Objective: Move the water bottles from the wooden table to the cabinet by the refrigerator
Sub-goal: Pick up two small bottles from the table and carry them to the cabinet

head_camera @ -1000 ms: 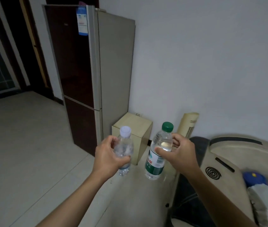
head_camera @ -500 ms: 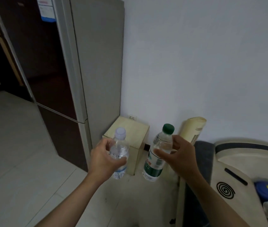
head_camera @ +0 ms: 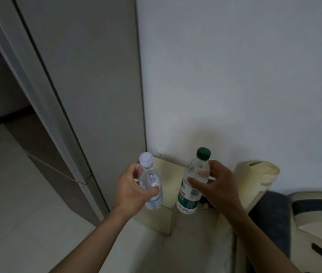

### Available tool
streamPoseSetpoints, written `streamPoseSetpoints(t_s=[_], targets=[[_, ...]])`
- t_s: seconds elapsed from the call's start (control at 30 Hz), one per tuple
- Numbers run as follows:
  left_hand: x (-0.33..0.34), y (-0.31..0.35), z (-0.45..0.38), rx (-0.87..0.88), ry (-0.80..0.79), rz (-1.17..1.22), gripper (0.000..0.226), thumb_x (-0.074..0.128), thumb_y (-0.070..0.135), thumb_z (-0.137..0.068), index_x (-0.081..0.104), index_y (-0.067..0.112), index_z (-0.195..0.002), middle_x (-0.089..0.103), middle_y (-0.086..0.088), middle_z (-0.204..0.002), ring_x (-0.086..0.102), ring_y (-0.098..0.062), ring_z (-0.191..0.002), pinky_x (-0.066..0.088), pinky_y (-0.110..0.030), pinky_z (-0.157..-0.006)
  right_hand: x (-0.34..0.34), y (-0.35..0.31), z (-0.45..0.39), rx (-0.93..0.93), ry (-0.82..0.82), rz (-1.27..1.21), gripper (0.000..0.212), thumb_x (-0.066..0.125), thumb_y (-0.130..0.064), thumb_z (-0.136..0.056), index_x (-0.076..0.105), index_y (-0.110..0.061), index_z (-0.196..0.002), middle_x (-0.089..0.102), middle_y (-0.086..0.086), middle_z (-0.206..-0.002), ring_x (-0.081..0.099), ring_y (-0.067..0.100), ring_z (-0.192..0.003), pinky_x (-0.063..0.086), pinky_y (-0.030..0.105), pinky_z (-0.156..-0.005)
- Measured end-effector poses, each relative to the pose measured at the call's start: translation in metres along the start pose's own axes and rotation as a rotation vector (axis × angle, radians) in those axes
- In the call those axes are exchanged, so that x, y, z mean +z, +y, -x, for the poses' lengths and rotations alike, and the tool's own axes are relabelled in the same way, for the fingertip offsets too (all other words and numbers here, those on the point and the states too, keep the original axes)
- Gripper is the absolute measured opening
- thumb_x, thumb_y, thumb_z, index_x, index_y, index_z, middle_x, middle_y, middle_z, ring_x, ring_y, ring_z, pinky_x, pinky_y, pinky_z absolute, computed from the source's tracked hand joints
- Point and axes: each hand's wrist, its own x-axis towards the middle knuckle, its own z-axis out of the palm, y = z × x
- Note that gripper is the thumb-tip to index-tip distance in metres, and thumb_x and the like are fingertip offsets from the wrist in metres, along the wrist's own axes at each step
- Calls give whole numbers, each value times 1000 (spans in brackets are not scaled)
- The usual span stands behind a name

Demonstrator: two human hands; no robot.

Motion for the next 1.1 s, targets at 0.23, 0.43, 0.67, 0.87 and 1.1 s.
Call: streamPoseSetpoints(t_s=[0.23,0.43,0.67,0.87,1.1], targets=[[41,-42,-101,-38,-29,31,47,89,8,-55,57,21,-85,62,3,-82,59,-13,-72,52,-28,-60,27,35,-93,53,14,73,47,87,-33,-68,67,-16,-108,74,-4,-101,71,4,-87,60,21,-68],[73,-76,-215,-67,-90,80,50,89,16,-55,54,25,-90,64,-1,-89,66,-23,-82,59,-43,-69,61,48,-183,114,81,184,48,88,-41,-64,66,-27,-104,71,-17,-97,68,-3,-86,56,14,-68],[98,-94,-320,-61,-147,157,62,91,17,-55,55,20,-106,66,-1,-103,67,-20,-92,61,-42,-76,91,49,-277,134,152,172,49,87,-39,-65,67,-23,-105,73,-14,-99,70,2,-88,60,20,-71],[111,-104,-367,-66,-154,106,59,93,15,-57,58,19,-105,68,-1,-101,68,-15,-87,62,-39,-72,103,70,-323,187,170,96,50,86,-37,-66,64,-24,-108,71,-10,-104,69,6,-93,60,27,-78],[133,-114,-397,-122,-24,39,57,94,10,-58,59,20,-102,69,4,-93,69,-14,-83,61,-40,-71,103,119,-375,167,72,82,47,80,-43,-66,61,-25,-105,69,-8,-100,68,8,-91,60,27,-76]])
